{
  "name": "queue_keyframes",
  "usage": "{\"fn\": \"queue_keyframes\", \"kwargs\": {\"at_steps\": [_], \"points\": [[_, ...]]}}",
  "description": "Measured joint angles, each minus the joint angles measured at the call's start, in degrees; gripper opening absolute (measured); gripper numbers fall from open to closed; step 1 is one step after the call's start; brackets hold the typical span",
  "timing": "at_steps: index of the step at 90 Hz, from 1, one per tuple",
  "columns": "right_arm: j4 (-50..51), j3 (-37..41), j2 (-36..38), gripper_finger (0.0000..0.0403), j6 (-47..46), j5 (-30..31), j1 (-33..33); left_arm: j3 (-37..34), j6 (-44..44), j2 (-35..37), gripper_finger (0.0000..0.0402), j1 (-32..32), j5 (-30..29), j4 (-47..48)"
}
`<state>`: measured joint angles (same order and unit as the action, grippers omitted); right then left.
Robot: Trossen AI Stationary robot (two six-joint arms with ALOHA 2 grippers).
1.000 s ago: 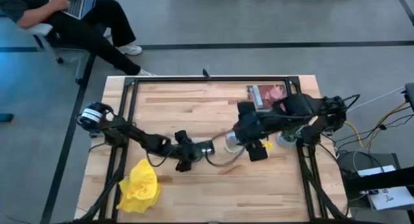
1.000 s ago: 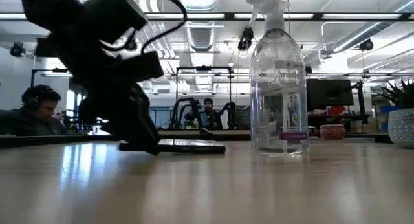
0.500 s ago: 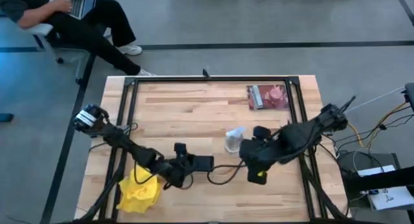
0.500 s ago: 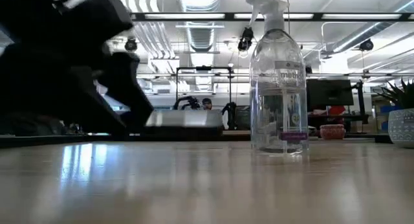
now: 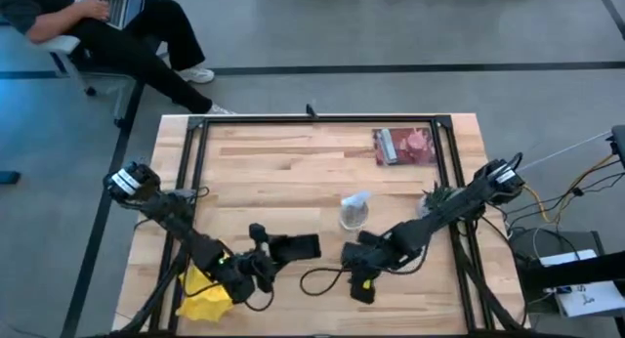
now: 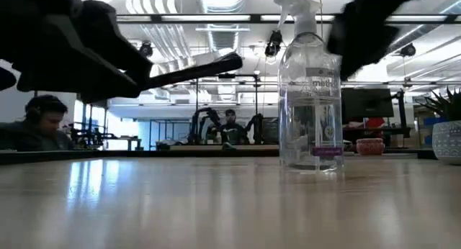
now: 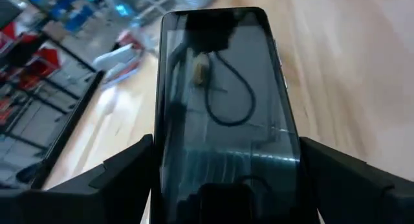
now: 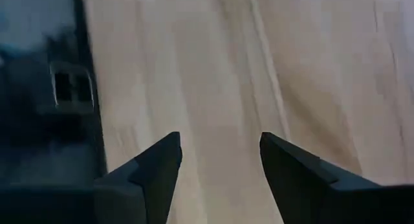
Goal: Apply microfiber cloth
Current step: Spray the black cellphone with the spray bottle
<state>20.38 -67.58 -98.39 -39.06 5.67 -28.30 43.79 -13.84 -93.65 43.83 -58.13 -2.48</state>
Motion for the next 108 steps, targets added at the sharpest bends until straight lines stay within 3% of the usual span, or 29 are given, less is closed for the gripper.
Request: {"fn": "queue_keyframes", "kwargs": {"at_steps": [8, 21, 44, 68, 84, 108], "points": [[-12.01, 4.64, 0.00, 0.0180, 2.48, 5.52, 0.85, -0.81, -3.43, -0.04, 0.0327, 0.96, -1.09, 0.08], [-29.32, 11.24, 0.00, 0.0170, 1.26, 8.03, 1.55, -1.20, -5.32, -0.04, 0.0327, 2.08, -3.98, -0.01], [-52.23, 16.29, 0.02, 0.0180, 3.35, 14.40, 1.24, -0.48, -0.19, -0.04, 0.0327, 2.15, -11.50, -0.06], [-52.22, 15.31, 0.07, 0.0196, 3.70, 22.64, 1.33, 2.10, 7.01, -0.04, 0.0327, 2.20, -12.26, -0.85], [-51.75, 15.31, 1.03, 0.0191, 3.56, 23.43, 1.23, 5.73, 10.69, -0.04, 0.0327, 3.64, -12.55, -0.18], [-39.51, 15.26, 8.21, 0.0192, 0.89, 26.62, 0.43, 6.42, 10.52, -0.04, 0.0327, 4.70, -13.76, 1.60]]}}
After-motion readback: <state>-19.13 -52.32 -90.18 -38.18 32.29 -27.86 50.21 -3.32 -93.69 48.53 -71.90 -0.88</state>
